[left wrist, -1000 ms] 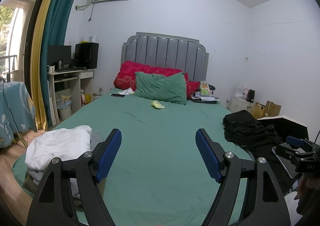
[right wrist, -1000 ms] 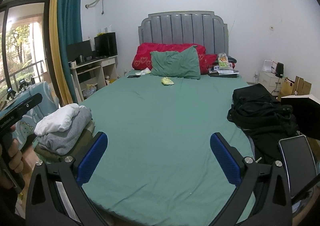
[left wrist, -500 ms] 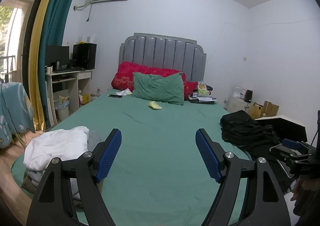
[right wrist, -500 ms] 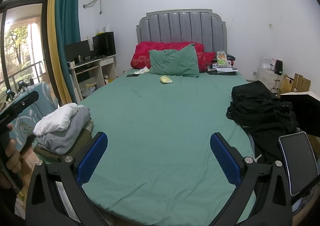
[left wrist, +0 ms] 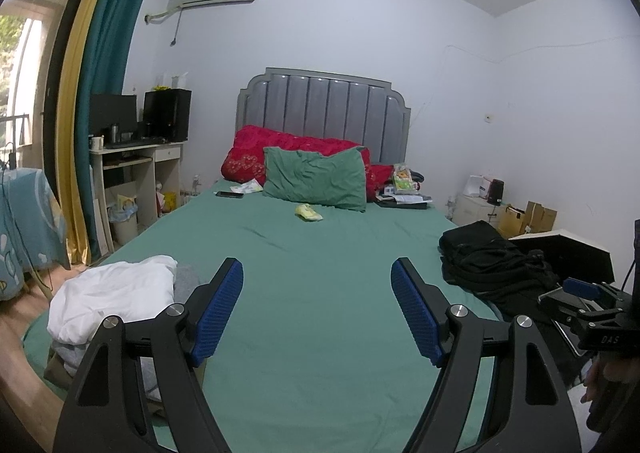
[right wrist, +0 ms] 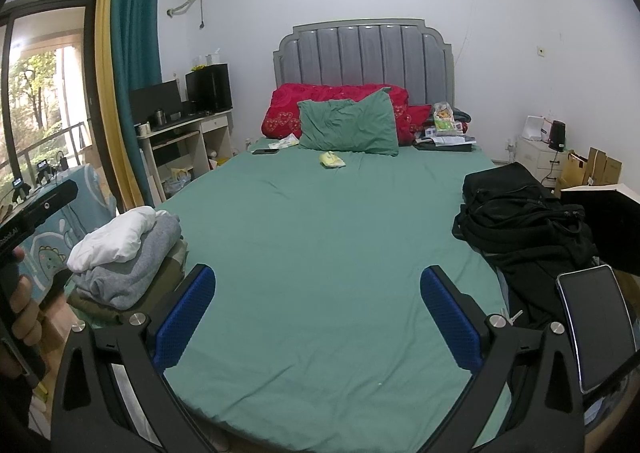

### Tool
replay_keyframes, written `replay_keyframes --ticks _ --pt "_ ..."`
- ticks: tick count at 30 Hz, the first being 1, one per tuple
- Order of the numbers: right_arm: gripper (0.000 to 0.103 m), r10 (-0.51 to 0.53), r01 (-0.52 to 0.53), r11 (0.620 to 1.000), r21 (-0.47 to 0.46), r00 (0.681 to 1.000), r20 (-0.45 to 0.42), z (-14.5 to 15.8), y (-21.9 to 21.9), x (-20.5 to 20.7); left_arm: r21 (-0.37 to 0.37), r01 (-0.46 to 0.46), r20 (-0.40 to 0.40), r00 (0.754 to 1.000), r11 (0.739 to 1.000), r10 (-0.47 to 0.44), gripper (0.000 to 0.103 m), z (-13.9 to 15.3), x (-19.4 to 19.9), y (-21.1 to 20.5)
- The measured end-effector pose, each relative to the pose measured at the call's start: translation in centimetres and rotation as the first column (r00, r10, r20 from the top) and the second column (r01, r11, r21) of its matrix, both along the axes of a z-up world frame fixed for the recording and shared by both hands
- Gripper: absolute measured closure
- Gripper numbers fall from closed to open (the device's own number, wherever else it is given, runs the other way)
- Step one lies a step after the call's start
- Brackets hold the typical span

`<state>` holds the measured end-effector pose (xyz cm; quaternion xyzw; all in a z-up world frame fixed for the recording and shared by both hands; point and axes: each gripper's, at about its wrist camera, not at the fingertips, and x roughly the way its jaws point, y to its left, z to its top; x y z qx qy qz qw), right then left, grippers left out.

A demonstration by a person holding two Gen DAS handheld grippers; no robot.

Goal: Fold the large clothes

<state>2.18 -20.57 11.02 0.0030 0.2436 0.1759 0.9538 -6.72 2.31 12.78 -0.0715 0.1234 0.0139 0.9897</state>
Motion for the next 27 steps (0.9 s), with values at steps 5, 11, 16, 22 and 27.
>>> replay_keyframes --ticks 5,11,16,22,27 --pt "0.002 0.0 0.0 1.0 0.001 1.0 -0.004 -0.03 -0.07 0.04 0.0 0.002 0.003 1.0 1.0 -0.002 0.024 0.17 -0.01 0.02" --pt "0.002 0.004 -0.004 1.0 0.005 1.0 -0.002 0.08 -0.21 0.03 0.005 0.007 0.004 1.0 1.0 -0.007 0.024 0.46 0.09 0.13" --pt "0.002 0.006 -0.006 1.0 0.009 1.0 0.0 0.09 -0.39 0.02 0.009 0.011 0.006 1.0 1.0 -0.011 0.024 0.56 0.09 0.13" --pt "0.002 0.005 -0.005 1.0 0.008 1.0 -0.001 0.06 -0.39 0.0 0.01 0.019 0.009 1.0 1.0 -0.019 0.024 0.74 -0.01 0.3" --pt "0.002 0.006 -0.006 1.0 0.013 1.0 -0.003 0.08 -0.45 -0.06 0.01 0.021 0.005 1.0 1.0 -0.021 0.024 0.79 0.03 0.29"
